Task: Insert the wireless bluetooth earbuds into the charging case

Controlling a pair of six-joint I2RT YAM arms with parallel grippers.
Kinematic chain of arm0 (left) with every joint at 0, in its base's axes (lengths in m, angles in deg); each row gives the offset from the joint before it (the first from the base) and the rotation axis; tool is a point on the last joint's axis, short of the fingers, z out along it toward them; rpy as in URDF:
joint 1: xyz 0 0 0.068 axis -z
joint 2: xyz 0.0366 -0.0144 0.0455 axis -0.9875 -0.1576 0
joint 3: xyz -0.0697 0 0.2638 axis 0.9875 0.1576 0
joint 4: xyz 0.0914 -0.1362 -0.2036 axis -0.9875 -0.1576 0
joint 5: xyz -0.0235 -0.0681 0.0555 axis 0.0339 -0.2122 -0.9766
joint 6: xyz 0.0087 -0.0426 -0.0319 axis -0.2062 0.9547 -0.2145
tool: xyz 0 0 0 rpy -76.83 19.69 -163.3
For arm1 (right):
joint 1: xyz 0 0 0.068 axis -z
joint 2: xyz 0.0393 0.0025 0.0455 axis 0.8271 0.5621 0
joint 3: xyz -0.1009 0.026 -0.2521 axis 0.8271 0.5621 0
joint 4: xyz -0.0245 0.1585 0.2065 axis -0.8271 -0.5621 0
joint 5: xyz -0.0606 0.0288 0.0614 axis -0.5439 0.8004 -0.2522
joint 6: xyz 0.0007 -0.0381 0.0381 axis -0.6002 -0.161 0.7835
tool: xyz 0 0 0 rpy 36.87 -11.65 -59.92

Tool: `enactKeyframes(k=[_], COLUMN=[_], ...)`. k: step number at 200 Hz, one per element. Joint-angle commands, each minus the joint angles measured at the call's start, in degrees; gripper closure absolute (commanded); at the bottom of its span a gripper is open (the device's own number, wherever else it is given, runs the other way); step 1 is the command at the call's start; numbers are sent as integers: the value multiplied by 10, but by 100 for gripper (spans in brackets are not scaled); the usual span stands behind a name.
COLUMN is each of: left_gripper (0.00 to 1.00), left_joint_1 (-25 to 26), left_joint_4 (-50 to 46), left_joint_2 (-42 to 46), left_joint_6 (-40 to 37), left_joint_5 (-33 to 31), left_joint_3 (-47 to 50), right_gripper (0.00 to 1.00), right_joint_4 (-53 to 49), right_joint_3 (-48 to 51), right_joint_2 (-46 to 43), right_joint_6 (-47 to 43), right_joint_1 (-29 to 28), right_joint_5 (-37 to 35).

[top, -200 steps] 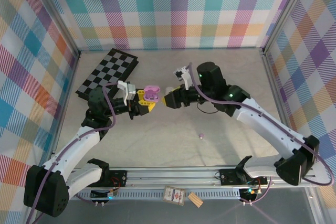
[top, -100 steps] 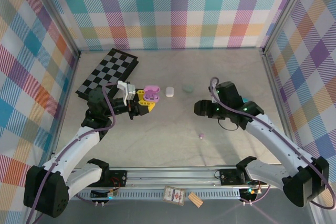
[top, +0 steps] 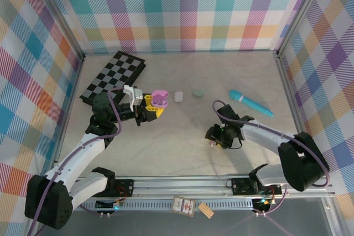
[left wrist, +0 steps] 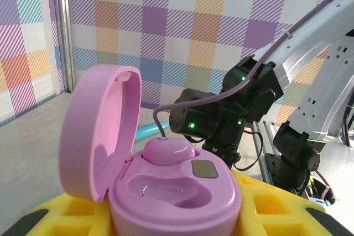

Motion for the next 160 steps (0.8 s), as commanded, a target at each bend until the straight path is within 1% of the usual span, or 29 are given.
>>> enactKeyframes(k=[1, 51, 80, 105, 125, 160], left_gripper=[73, 73, 73, 73, 73, 73], left_joint_1=[5, 5, 5, 5, 5, 4], left_joint_4=[23, 23, 22, 23, 24, 25], left_joint_2=[8, 4, 6, 4, 5, 8], left_joint_6=[-9, -9, -9, -9, -9, -7], left_joint_5=[14, 17, 17, 18, 16, 14], left_joint_3=[3, 1, 0, 1, 1, 5], right_gripper=[52, 69, 79, 82, 82, 80], right_joint_4=[37, 18, -14, -27, -52, -104], right_joint_3=[-1, -25, -43, -63, -99, -174], right_joint_2=[17, 44, 55, 63, 84, 146], right_joint_6=[24, -2, -20, -38, -87, -190], right_joint_1=[-4, -6, -14, -21, -29, -33], right_joint_5=[10, -8, -29, -32, -32, -26])
